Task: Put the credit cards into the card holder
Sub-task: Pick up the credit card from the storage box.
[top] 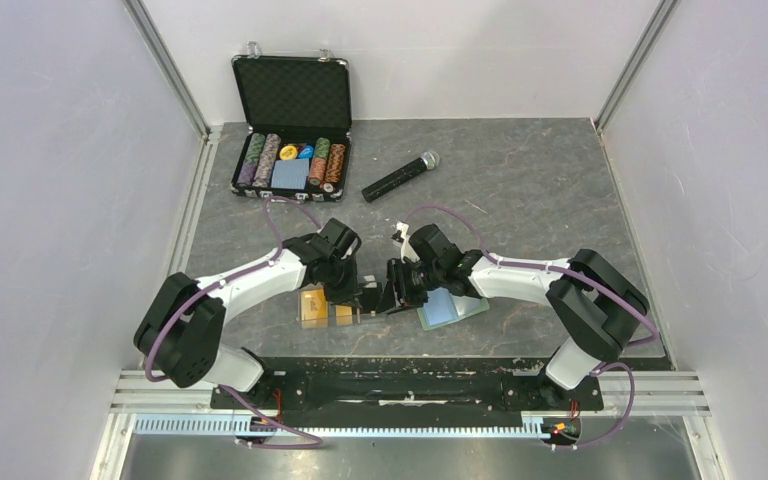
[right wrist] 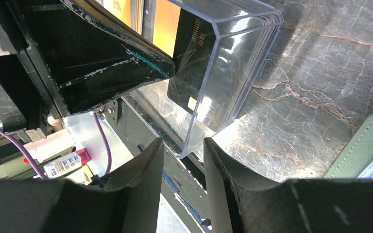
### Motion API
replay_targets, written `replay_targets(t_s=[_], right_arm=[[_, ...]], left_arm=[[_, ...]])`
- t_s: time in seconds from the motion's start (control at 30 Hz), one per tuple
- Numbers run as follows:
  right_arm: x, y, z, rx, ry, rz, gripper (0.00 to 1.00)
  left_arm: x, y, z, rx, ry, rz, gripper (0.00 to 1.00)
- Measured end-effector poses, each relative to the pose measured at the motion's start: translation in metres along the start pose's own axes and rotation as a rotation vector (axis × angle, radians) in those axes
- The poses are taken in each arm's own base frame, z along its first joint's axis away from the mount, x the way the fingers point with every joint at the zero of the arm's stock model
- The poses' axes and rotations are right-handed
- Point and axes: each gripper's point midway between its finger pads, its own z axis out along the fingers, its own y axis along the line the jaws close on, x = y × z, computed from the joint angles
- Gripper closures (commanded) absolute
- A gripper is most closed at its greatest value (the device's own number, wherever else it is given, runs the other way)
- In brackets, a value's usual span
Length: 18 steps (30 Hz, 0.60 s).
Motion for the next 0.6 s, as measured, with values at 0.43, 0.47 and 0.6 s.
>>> replay_targets(t_s=[0.43,0.47,0.6], right_arm=[[0.0002,-0.0004,-0.0002,0.001,0.001,0.002,0.62],[0.0002,-0.0004,-0.0002,0.001,0.001,0.002,0.62],[0.0002,-0.0004,-0.0002,0.001,0.001,0.002,0.62]], left_arm=[[0.0013,-0.0042,0.0034,-0.025,0.022,0.051,0.78],[0.0016,-0.0036,0.0046,-0.036,0.024,0.061,0.78],[0.0022,-0.0030,0.0065,-0.065,0.033,0.087,0.85]])
